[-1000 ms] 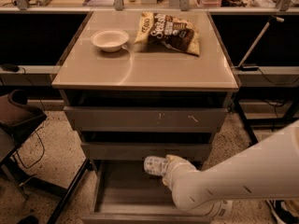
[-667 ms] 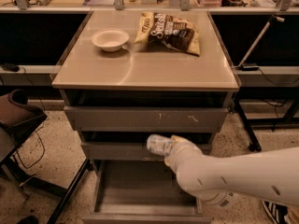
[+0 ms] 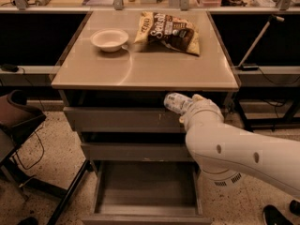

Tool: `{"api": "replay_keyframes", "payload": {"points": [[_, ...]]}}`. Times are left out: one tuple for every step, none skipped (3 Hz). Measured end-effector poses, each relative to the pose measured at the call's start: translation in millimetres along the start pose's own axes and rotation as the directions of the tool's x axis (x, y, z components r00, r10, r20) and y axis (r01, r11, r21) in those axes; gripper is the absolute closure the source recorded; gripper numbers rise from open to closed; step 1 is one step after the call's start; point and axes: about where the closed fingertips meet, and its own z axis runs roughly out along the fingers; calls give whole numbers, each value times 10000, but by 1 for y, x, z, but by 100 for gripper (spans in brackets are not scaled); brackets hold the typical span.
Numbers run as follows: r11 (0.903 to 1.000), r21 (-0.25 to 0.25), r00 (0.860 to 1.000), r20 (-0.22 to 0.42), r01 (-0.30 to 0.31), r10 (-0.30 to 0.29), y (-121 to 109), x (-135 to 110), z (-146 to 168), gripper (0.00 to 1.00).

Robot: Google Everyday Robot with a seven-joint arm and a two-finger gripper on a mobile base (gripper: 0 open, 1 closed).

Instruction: Pick blue plastic bottle from bottom drawer and place on counter

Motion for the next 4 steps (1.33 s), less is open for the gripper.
{"api": "replay_keyframes", "payload": {"points": [[9998,-53,9997,178,170,-169,-8,-7,-3,100],[9928,1140,9990,188,370,-394,-72,-15,-50,100],[9685,2330,9949,275,881,-971,-115,-16,-137,100],[9193,3554,9832,32,1693,-1824,-174,-19,-198,100]]}}
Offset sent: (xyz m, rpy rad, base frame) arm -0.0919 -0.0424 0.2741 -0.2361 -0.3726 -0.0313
